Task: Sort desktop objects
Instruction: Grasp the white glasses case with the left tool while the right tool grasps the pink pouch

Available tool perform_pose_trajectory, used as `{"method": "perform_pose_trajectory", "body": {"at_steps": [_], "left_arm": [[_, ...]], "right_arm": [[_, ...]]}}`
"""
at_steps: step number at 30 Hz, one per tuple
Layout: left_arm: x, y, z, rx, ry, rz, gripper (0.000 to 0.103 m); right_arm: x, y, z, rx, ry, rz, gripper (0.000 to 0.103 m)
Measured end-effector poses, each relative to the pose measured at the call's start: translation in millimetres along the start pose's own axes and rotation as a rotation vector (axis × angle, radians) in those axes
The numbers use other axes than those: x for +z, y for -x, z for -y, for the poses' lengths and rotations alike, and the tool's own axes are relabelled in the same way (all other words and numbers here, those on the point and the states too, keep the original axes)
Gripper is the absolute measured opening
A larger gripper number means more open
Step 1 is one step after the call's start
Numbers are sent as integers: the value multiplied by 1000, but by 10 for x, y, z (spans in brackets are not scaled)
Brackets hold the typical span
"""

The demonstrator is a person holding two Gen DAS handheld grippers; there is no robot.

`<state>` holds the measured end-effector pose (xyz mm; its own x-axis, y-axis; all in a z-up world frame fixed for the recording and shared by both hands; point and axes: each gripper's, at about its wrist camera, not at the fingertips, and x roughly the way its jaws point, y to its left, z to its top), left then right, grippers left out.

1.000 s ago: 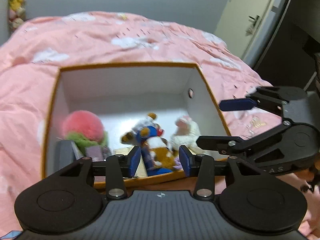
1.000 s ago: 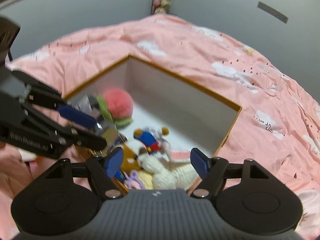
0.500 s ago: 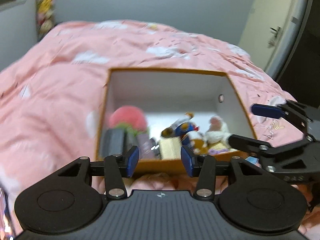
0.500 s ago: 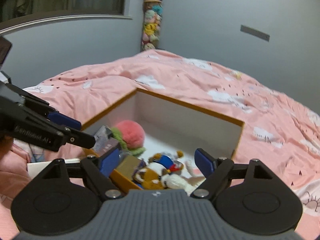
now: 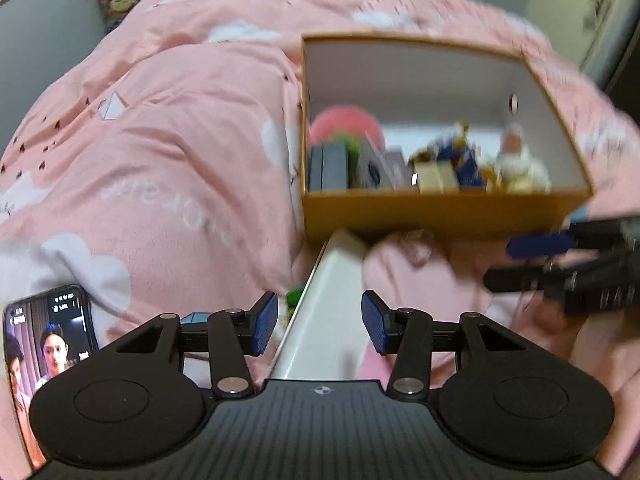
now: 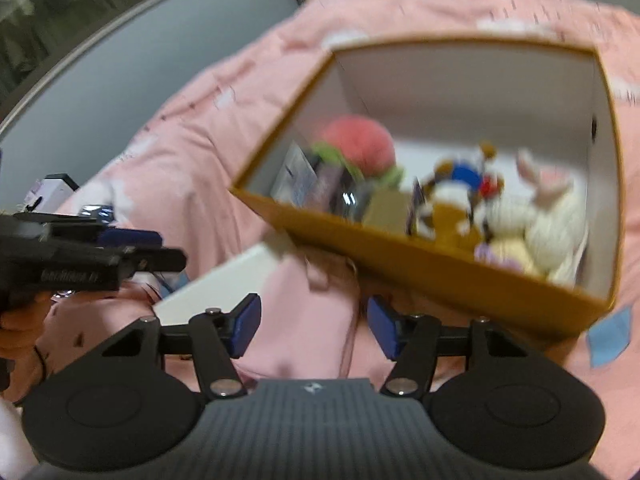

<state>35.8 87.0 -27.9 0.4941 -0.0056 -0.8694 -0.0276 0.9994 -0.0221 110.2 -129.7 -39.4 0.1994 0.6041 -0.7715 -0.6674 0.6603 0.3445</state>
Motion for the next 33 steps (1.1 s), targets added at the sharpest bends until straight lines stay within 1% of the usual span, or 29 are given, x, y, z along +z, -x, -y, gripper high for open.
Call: {"method": "perform_pose_trajectory", "body": {"at_steps": [2, 3, 6, 8, 12, 14, 16, 17, 22, 25, 27, 28, 29, 30, 33], "left_arm": [[-24, -72, 40, 21, -43, -16, 56], [-29, -123, 50, 16, -61, -31, 57], [-44, -294, 40, -20, -62, -92, 58], [-62, -385, 20, -18, -55, -123, 58], [-53, -516, -81, -30, -11, -166, 58], [-53, -569, -126, -50, 9, -184, 61], [-45, -619, -168, -89, 35, -204, 62], [-43, -647, -188, -104, 48, -213, 64], [-35, -753, -264, -150, 102, -239, 67], [-43, -807, -290, -162, 132, -251, 69], [-48, -817, -285, -160, 134, -251, 69], [-54, -811, -280, -157, 131, -248, 68], [-62, -798, -277, -156, 129, -245, 68], [-69, -783, -276, -156, 128, -241, 67], [-93, -706, -272, -151, 127, -227, 62]], "right_arm": [[-14, -69, 47, -11, -23, -28, 63], [-17, -109, 70, -14, -30, -39, 63], [-40, -230, 107, 16, -51, -81, 67], [-10, -336, 118, 36, -64, -107, 67], [1, -526, 169, 37, -90, -149, 67], [-4, -603, 197, 48, -105, -169, 67], [-6, -677, 230, 80, -118, -191, 67], [-9, -709, 243, 92, -124, -198, 67], [-12, -811, 330, 149, -166, -209, 68], [-12, -890, 389, 194, -203, -219, 68], [-37, -930, 427, 221, -230, -216, 70], [-49, -923, 418, 225, -223, -210, 70], [-54, -915, 416, 230, -227, -208, 66], [-50, -906, 415, 233, -231, -206, 66], [-58, -809, 379, 212, -212, -182, 55]]}}
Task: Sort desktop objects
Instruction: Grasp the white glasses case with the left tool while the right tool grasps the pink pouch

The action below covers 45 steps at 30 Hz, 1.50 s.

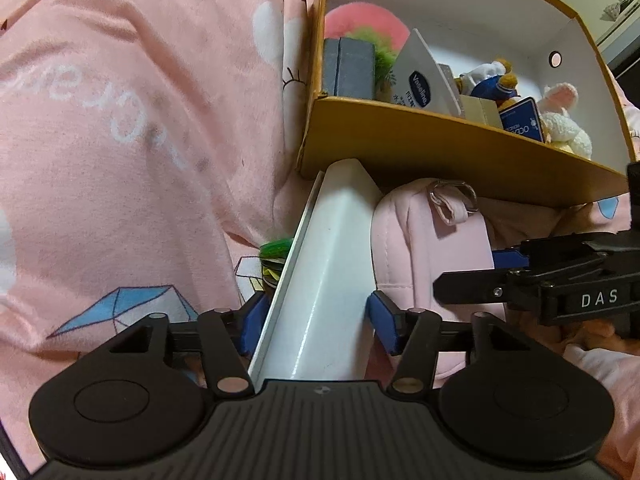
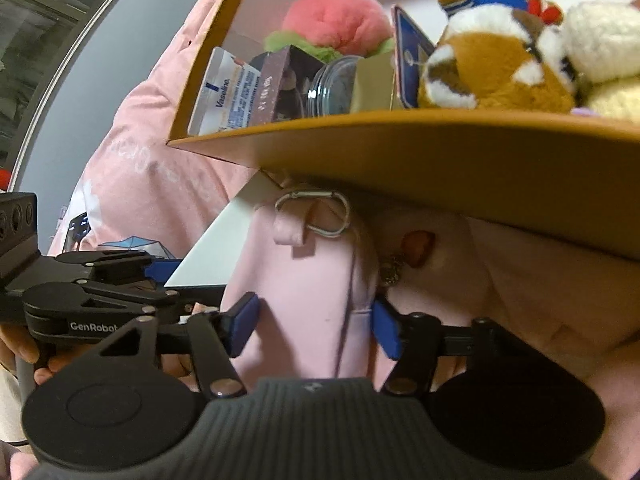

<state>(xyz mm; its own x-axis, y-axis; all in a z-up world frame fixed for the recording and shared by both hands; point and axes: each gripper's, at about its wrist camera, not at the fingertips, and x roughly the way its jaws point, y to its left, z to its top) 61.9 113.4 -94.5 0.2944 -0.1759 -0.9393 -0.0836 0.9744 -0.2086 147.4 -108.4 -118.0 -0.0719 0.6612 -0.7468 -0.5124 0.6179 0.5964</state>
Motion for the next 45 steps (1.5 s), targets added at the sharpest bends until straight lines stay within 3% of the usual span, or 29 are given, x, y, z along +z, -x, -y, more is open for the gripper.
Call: {"method": "perform_pose_trajectory", "body": {"at_steps": [4, 9, 16, 19, 23, 28, 33, 35, 38, 45], "left_arm": [[-50, 91, 44, 7, -22, 26, 53], [-59, 233, 76, -24, -33, 63, 40], [-43, 246, 197, -18, -66, 75, 39], [-31, 168, 236, 10, -72, 61, 39], [-13, 68, 366, 46, -91, 61, 39], [-1, -13, 406, 69, -90, 57, 40], [-17, -34, 434, 85, -99, 67, 40], [-25, -19, 434, 87, -95, 70, 39], [-43, 29, 442, 98, -86, 73, 37], [-90, 266, 409, 86, -58, 118, 35]], "right_arm": [[-85, 188, -103, -21, 46, 54, 40], [-150, 376, -241, -83, 106, 102, 34], [-230, 665, -477, -341, 300, 165, 33], [-218, 618, -484, -395, 324, 153, 33], [-217, 447, -404, -403, 304, 107, 35], [-151, 333, -210, -368, 205, 63, 49], [-97, 210, 181, -212, -11, -8, 56], [-107, 205, 296, -165, -87, -17, 50], [-140, 278, 224, -164, -65, 0, 36], [-282, 500, -274, -282, 173, 62, 31]]}}
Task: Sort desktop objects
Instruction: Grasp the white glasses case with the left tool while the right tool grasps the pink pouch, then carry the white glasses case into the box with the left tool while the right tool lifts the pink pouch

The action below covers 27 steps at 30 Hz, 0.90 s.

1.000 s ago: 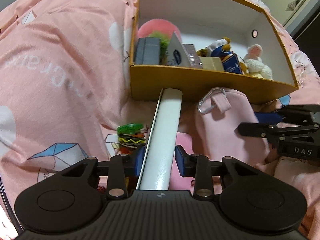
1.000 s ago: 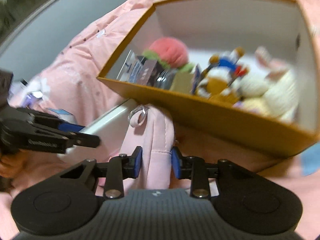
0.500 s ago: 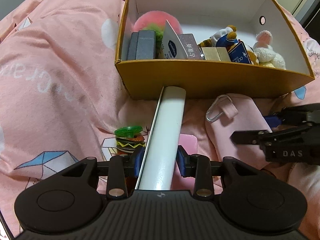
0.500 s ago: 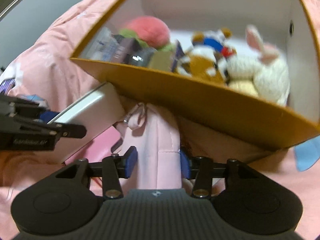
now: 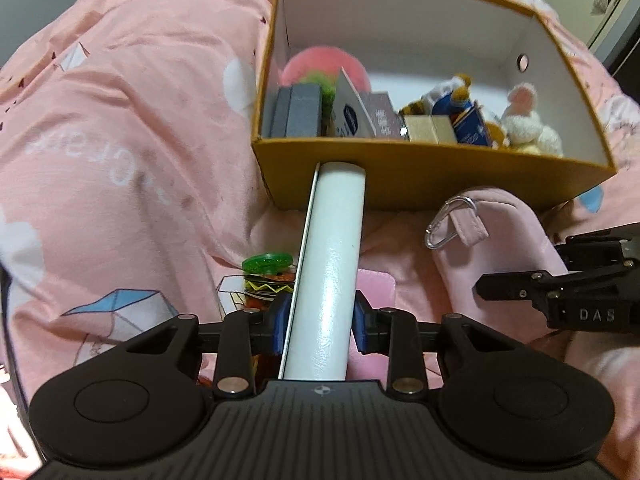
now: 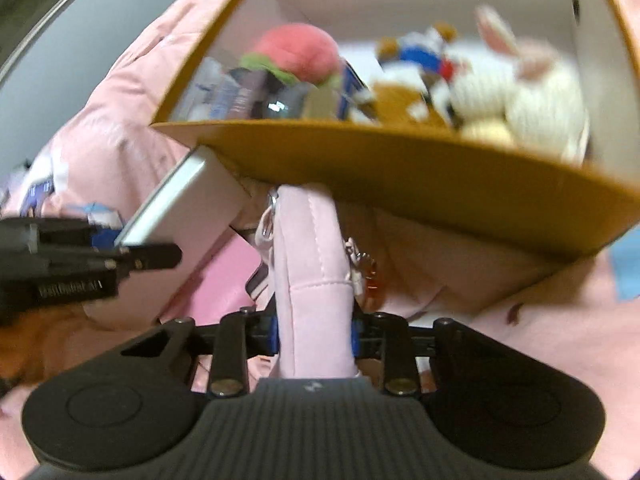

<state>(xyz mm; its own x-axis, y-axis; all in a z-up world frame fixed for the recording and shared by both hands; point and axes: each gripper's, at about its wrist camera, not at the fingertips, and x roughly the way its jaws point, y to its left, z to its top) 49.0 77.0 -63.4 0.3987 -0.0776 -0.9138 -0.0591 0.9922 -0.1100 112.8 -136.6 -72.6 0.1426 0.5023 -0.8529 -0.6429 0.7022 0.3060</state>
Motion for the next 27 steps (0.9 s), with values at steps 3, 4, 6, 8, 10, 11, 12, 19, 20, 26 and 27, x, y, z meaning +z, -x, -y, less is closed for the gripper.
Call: {"method": "perform_pose_trajectory", "body": {"at_steps": [3, 4, 6, 8, 10, 11, 12, 19, 20, 26, 27], "left_arm": [[8, 165, 16, -6, -5, 33, 34], [14, 227, 29, -11, -9, 45, 34], [37, 372, 62, -28, -17, 70, 34], [63, 507, 108, -41, -35, 99, 33], [117, 649, 152, -62, -50, 132, 33], [157, 696, 176, -72, -55, 145, 33], [197, 754, 202, -81, -65, 162, 33], [609, 955, 413, -72, -134, 285, 33], [679, 949, 452, -68, -150, 299, 33], [959, 774, 635, -43, -241, 302, 33], [1000, 740, 669, -42, -259, 298, 33]], "right_arm": [[-15, 211, -118, -3, 59, 53, 30], [-21, 299, -156, -4, 79, 76, 30], [-29, 448, -207, -16, 115, 114, 30], [-12, 612, -232, -33, 153, 151, 30], [18, 783, -222, -51, 192, 185, 30], [0, 870, -176, -59, 203, 199, 30], [11, 954, -168, -68, 209, 216, 30], [219, 1254, 65, -163, 151, 357, 30], [245, 1275, 105, -177, 143, 374, 30], [382, 1345, 256, -239, 122, 443, 30], [405, 1370, 296, -249, 114, 456, 30]]}}
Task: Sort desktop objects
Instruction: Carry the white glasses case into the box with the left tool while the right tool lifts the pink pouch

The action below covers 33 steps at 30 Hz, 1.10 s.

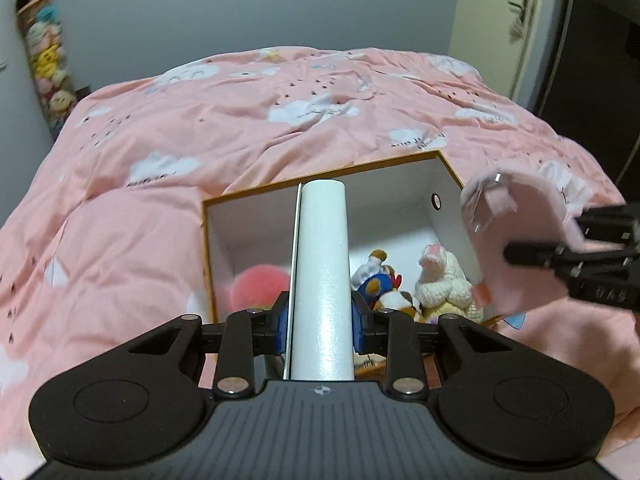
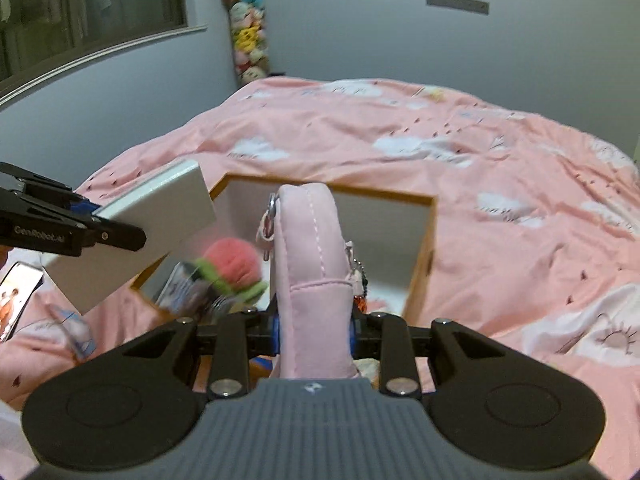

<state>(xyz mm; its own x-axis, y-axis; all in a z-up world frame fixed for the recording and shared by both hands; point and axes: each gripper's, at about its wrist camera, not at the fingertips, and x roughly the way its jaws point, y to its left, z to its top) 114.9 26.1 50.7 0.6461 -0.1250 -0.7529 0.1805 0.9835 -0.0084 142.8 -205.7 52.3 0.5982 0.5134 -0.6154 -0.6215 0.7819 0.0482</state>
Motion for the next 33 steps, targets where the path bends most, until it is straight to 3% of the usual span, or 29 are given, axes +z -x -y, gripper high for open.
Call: {"method": "perform_pose_trajectory", "body": {"at_steps": [8, 16, 21, 33], "left_arm": [[285, -366, 130, -63, -81, -24, 33], [389, -886, 613, -67, -493, -51, 33], [363, -1247, 846, -34, -691, -37, 33], [108, -1862, 1115, -65, -1129, 22, 33]], "right_arm": [[127, 64, 472, -120, -137, 51, 30], [125, 3, 759, -144, -214, 44, 30], [91, -123, 922, -206, -243, 11, 30], [5, -459, 1254, -179, -365, -55, 30]]}}
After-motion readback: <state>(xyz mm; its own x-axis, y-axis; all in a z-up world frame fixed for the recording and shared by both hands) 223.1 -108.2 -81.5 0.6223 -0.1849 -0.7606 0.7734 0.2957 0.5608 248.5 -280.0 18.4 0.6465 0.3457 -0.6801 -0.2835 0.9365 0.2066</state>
